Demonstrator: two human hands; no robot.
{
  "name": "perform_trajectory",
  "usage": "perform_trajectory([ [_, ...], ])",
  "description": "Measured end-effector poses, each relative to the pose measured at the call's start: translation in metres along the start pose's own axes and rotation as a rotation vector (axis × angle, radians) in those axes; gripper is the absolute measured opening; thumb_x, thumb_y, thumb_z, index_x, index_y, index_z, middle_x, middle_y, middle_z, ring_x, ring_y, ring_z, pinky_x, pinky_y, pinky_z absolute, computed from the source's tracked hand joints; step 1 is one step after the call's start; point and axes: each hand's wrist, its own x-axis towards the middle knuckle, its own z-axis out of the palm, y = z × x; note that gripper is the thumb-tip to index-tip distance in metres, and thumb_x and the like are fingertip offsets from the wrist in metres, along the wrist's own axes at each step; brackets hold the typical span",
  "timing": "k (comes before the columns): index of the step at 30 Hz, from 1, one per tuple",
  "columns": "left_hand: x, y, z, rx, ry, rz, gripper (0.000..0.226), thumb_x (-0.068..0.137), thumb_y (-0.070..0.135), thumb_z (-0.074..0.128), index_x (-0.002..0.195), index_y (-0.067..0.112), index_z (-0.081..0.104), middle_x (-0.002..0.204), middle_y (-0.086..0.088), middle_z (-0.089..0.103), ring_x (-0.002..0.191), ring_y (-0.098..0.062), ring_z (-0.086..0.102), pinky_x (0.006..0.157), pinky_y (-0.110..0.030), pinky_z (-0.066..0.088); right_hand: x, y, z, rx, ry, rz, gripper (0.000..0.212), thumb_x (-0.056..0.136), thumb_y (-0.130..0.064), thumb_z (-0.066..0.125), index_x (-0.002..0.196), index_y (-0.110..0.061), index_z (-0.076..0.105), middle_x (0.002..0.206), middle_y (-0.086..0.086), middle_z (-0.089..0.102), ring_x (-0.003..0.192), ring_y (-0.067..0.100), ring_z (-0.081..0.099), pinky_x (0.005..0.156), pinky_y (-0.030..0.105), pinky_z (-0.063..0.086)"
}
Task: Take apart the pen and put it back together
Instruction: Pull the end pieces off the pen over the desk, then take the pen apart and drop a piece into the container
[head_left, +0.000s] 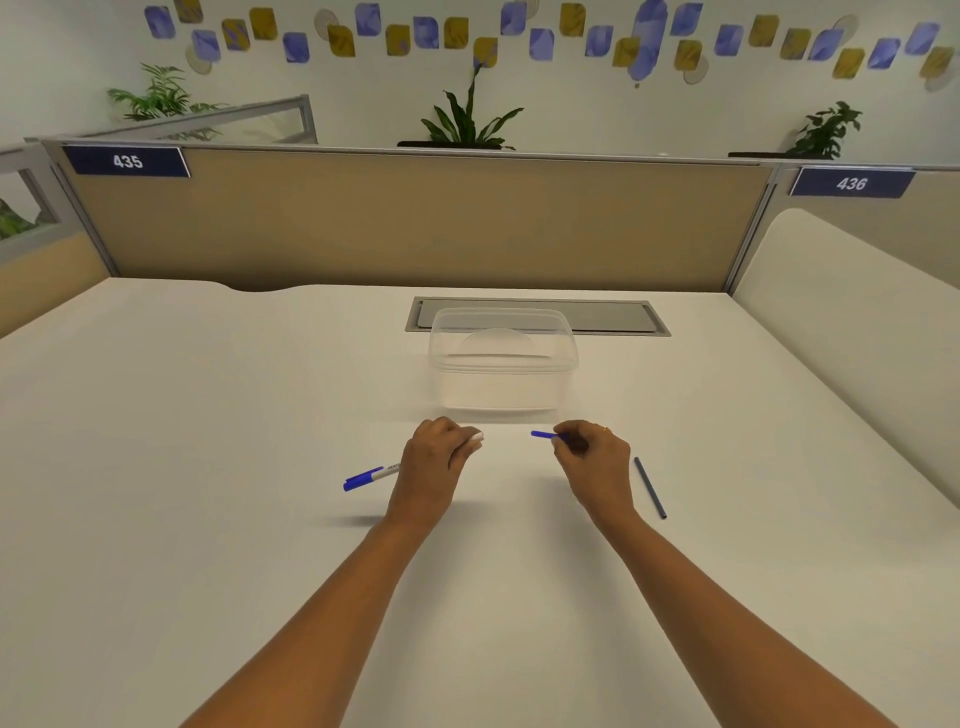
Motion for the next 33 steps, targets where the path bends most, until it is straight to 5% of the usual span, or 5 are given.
perform_trajectory([
  [10,-0.004,0.000,0.002,0.019,-0.033,-0.005,0.030,0.084,0.022,0.044,0.093,0.004,0.066,0.078,-0.017,0.063,0.075,-0.033,0.054,0.064,-0.044,0.046,-0.010,0.017,0.006,-0.120,-0.088,0.091,0.011,0.077,-0.004,0.059,0.073,-0.014,0.060,0.083,0.010,0.066,0.079,0.022,0.060,0.065,0.023,0.040],
  [17,-0.005,-0.003,0.006,0.047,-0.074,0.005,0.019,0.089,0.013,0.049,0.095,0.006,0.065,0.081,-0.017,0.062,0.078,-0.032,0.053,0.067,-0.045,0.044,-0.011,0.024,0.008,-0.223,-0.162,0.109,0.007,0.079,-0.005,0.059,0.083,-0.007,0.064,0.085,0.002,0.053,0.075,0.016,0.050,0.066,0.023,0.034],
  [24,-0.002,0.000,0.008,0.162,-0.224,0.051,0.018,0.090,0.016,0.050,0.100,0.013,0.065,0.091,-0.010,0.063,0.088,-0.026,0.052,0.073,-0.031,0.026,-0.002,0.008,0.006,-0.088,-0.103,0.126,0.016,0.084,-0.018,0.060,0.085,-0.004,0.066,0.085,0.007,0.062,0.075,0.018,0.054,0.070,0.025,0.038],
  [29,0.002,0.010,0.006,0.206,-0.322,0.281,0.025,0.085,0.027,0.047,0.089,0.014,0.067,0.073,-0.010,0.064,0.069,-0.027,0.053,0.065,-0.036,0.034,0.008,-0.016,0.003,0.312,-0.498,0.370,0.026,0.088,-0.025,0.056,0.092,-0.003,0.067,0.085,0.009,0.068,0.074,0.018,0.063,0.068,0.023,0.051],
  [33,0.007,0.017,0.001,0.267,-0.330,0.428,0.019,0.082,0.027,0.050,0.091,0.021,0.066,0.078,-0.003,0.066,0.079,-0.022,0.052,0.079,-0.039,0.039,0.010,-0.023,0.006,0.466,-0.787,0.523,0.031,0.092,-0.029,0.048,0.108,-0.005,0.061,0.091,0.009,0.068,0.083,0.018,0.066,0.075,0.024,0.054],
])
